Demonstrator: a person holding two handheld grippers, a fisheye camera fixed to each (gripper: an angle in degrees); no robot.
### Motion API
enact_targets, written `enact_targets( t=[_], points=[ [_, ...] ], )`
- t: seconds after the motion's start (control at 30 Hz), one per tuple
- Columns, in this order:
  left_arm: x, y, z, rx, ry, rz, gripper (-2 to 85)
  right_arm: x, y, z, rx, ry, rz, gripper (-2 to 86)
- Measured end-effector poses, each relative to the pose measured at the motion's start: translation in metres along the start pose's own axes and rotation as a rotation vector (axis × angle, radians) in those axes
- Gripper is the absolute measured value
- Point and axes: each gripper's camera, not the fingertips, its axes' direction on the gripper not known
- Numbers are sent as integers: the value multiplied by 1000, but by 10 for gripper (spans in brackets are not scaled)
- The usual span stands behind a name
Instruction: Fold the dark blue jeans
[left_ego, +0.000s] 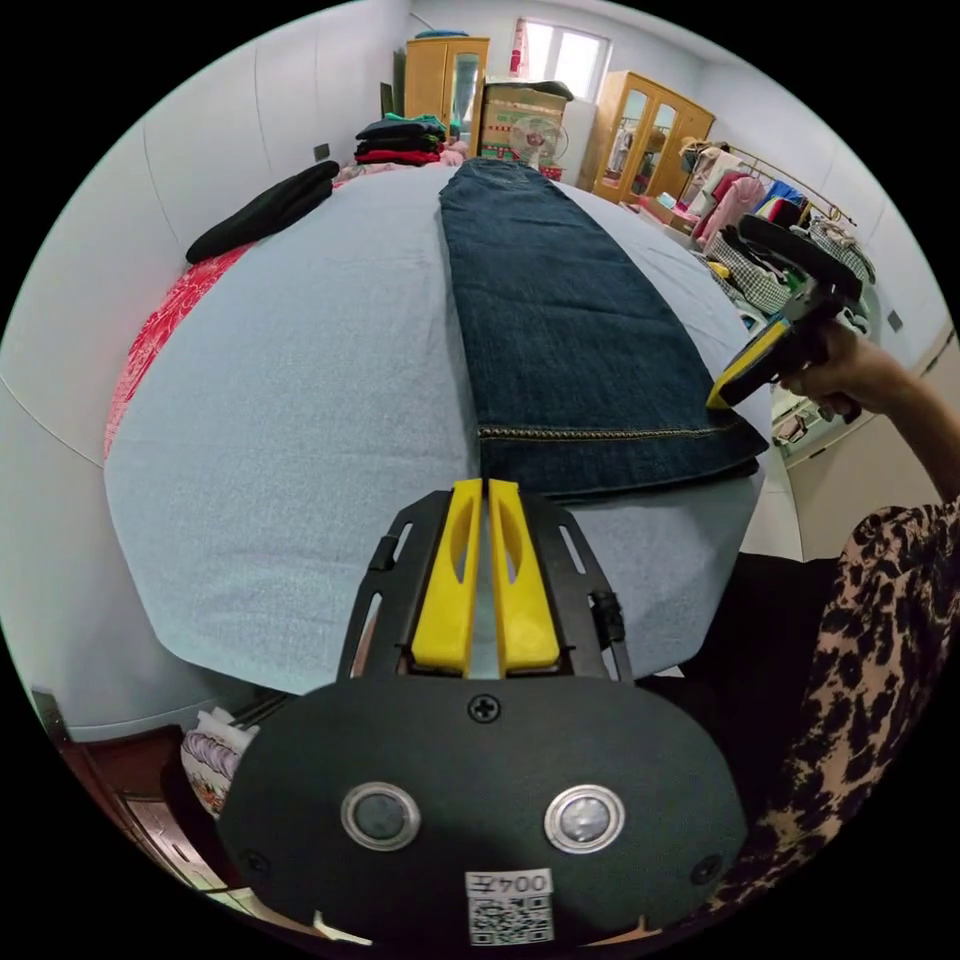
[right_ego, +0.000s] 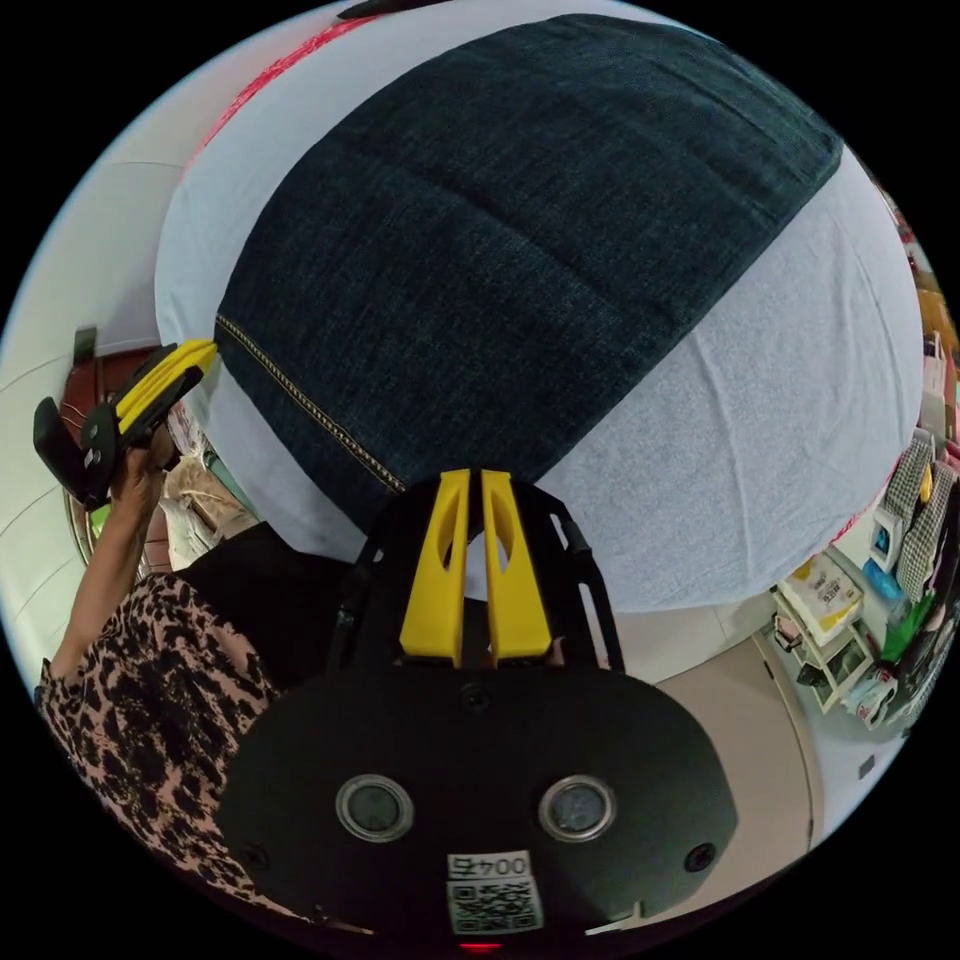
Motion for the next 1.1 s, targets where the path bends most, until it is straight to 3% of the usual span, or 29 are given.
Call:
enact_targets(
  t=[0.23,0.47,0.67,0.9,1.1],
  points=[
    [-13,-1,17,19,-1,17,11,-33,0,-25,-34,209,-175,19],
    [-27,-4,37,36,23,-1,15,-36,5,-52,-55,241,-213,13],
    [-40,-10,57,32,55,-33,22,-23,14,-82,-63,176,-242,7],
    [-54,-22,74,-30,92,-118,64,16,31,-119,-38,-42,-200,10],
    [-60,-52,60,38,26,-139,74,15,49,-147,-27,5,-209,11]
  ],
)
